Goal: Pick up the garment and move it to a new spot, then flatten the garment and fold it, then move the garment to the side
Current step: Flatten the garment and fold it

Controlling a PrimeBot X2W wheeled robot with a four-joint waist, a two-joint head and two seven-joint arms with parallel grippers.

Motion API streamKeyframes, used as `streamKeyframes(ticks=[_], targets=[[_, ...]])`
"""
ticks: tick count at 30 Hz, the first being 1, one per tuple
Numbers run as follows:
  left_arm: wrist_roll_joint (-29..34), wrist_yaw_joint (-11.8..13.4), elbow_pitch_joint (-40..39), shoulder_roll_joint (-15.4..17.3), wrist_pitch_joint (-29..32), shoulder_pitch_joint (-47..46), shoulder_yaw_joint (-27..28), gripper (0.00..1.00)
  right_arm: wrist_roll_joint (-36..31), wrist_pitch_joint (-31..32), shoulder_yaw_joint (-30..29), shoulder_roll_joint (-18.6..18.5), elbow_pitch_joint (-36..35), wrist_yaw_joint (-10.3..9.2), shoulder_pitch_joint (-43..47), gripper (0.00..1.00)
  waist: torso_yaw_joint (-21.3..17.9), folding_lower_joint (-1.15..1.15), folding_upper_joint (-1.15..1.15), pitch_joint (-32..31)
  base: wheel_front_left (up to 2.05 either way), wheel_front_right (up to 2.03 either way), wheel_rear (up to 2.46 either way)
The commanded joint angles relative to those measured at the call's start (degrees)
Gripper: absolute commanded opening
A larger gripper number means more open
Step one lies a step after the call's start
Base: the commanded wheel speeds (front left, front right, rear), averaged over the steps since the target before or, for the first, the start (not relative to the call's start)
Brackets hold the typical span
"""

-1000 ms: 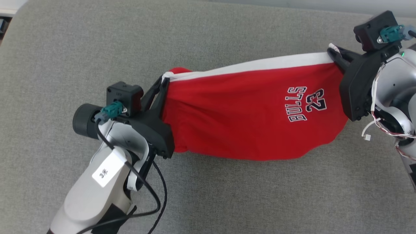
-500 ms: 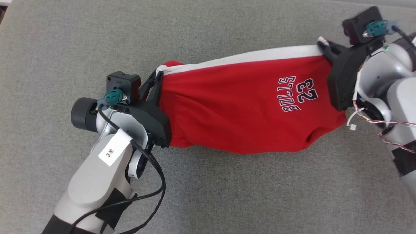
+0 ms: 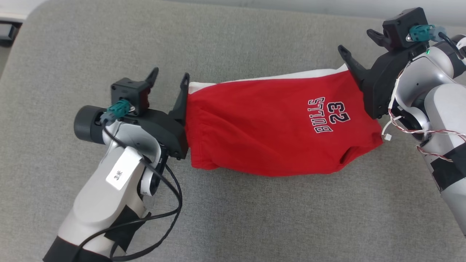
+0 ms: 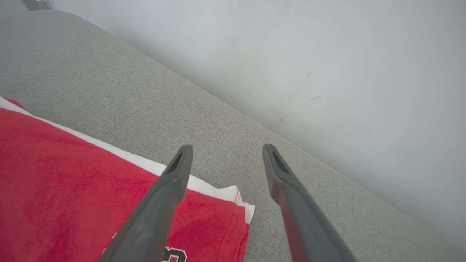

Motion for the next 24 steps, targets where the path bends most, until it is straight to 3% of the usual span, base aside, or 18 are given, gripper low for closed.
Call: streamKeyframes(ticks=[1,12,18,24], targets=[[0.21,0.16,-0.33,0.72,-1.03,0.04,0.24,1.00,-0.09,-0.95,-0.34,-0.03,0.25,-0.10,0.05,1.00,-0.09,0.00,0.00,-1.39,0.00,0.00,0.00],[-4.65,1.85,-4.23,0.60,-10.39,6.83,5.58,1.00,2.02,-11.51,-7.33,3.46,5.17,-0.10,6.88,1.00,-0.99,0.00,0.00,-10.07,0.00,0.00,0.00],[-6.66,1.80,-7.49,0.92,-12.35,12.68,7.75,1.00,2.32,-17.39,-13.95,7.21,6.72,-0.10,11.70,1.00,-1.95,0.00,0.00,-13.75,0.00,0.00,0.00],[-7.36,1.81,-10.25,0.36,-12.82,18.26,8.77,1.00,1.41,-19.15,-18.59,9.91,8.74,-0.10,16.12,1.00,-2.21,0.00,0.00,-15.38,0.00,0.00,0.00]])
